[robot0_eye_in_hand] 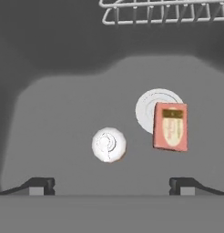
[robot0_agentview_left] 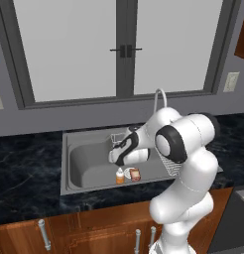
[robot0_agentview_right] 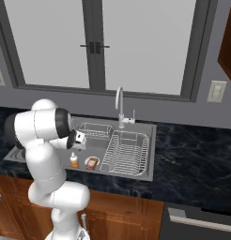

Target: Pick up the soap dispenser and bar soap from the sink, and place them back in the cabinet, and close the cabinet door.

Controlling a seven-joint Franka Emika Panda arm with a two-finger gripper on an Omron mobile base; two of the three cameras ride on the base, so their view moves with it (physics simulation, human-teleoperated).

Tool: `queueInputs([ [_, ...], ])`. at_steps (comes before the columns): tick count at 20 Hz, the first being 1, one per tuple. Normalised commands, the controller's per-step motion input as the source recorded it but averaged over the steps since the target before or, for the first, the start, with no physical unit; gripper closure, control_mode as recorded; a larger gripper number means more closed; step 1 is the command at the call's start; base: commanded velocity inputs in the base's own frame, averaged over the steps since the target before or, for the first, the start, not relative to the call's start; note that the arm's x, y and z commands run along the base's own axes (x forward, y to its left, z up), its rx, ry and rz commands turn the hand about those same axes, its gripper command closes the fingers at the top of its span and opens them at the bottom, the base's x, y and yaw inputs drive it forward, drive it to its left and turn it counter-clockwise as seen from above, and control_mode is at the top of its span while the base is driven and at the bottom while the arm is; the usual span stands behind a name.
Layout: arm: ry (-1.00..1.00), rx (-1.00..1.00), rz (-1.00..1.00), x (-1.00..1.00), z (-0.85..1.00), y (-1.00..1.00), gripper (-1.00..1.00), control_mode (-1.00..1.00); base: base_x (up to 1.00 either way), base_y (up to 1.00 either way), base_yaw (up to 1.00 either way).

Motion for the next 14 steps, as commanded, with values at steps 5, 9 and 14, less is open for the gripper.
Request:
queueInputs([
  [5, 0.0, 0.0, 0.0, 0.07, -0.15, 0.05, -1.0, -1.0, 0.0, 0.0, 0.0],
  [9, 0.0, 0.0, 0.0, 0.13, -0.15, 0.05, -1.0, -1.0, 0.0, 0.0, 0.0],
  [14, 0.0, 0.0, 0.0, 0.13, -0.18, 0.08, -1.0, -1.0, 0.0, 0.0, 0.0],
])
